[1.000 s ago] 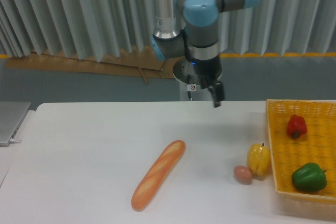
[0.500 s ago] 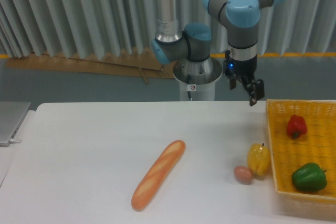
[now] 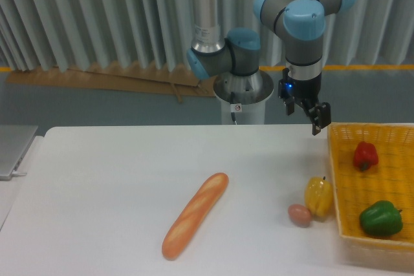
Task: Place the red pepper on the table
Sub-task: 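Move the open gripper toward the orange basket above the red pepper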
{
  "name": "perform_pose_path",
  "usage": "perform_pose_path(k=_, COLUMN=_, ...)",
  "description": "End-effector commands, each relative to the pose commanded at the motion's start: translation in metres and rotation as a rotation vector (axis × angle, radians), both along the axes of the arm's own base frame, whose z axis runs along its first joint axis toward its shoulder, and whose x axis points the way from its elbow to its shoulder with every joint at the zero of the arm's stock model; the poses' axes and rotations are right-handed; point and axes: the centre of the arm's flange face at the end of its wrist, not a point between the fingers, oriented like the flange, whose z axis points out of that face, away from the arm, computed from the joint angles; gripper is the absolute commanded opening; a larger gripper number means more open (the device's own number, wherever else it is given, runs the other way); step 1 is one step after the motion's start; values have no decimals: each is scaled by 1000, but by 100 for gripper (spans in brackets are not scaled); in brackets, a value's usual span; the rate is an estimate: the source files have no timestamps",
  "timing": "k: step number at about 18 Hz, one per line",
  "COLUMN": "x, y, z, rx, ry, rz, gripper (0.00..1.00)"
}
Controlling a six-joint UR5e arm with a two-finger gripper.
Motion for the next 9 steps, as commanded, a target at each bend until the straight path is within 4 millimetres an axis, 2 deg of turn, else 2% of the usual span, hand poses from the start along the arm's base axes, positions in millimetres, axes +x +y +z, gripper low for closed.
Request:
perform_pose_path(k=6, x=-5, y=-3, z=1, rx=0, ry=7, rz=-6, gripper=100)
perform_pose_path(k=9, x=-1, y=7, z=5, rx=13, ry=25, rz=-32, gripper=100)
